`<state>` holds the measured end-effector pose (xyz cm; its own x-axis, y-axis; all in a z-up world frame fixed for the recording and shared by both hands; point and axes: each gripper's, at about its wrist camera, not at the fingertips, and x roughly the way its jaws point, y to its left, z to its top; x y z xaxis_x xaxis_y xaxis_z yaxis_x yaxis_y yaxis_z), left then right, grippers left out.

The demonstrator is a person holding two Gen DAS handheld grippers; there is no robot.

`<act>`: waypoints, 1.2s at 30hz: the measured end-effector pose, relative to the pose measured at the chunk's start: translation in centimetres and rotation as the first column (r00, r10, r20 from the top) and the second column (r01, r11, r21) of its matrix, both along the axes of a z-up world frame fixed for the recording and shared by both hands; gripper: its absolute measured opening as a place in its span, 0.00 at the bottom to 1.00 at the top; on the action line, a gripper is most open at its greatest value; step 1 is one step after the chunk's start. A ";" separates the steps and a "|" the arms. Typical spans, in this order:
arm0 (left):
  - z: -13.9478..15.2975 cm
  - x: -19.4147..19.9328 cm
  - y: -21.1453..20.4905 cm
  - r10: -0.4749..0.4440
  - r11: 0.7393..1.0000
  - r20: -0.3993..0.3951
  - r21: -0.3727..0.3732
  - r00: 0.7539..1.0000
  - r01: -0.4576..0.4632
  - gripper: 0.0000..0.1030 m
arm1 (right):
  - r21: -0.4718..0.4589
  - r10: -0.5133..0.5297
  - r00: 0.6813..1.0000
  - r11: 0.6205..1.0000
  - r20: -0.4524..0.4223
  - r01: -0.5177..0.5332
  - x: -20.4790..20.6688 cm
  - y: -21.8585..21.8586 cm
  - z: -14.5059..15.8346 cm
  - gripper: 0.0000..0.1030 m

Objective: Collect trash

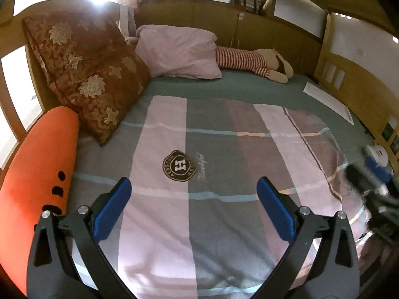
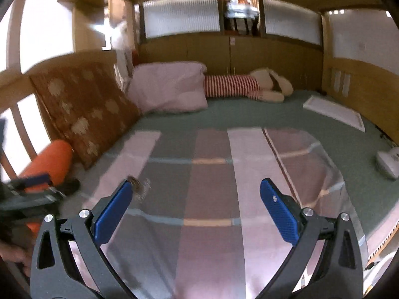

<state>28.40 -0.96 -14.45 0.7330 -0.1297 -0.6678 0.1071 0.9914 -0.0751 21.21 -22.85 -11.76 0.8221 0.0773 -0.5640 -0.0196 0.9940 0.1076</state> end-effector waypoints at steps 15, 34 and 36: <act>0.2 -0.6 -1.7 -0.019 1.000 0.019 0.006 1.000 0.019 0.97 | 0.018 -0.029 1.000 0.999 0.000 0.029 -0.3 -2.6 -0.3 0.97; 0.5 -0.4 -1.3 0.016 1.000 0.019 0.013 1.000 -0.017 0.97 | 0.004 -0.005 1.000 1.000 -0.001 0.005 -0.4 -1.0 -0.8 0.97; 0.4 -0.3 -1.2 0.026 1.000 0.013 0.012 1.000 -0.026 0.97 | 0.003 -0.005 1.000 1.000 -0.002 0.005 -0.3 -0.9 -0.8 0.97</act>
<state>28.09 -2.16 -14.01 0.7447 -0.1027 -0.6595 0.0825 0.9947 -0.0618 20.90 -23.74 -12.60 0.8213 0.0745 -0.5656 -0.0142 0.9938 0.1102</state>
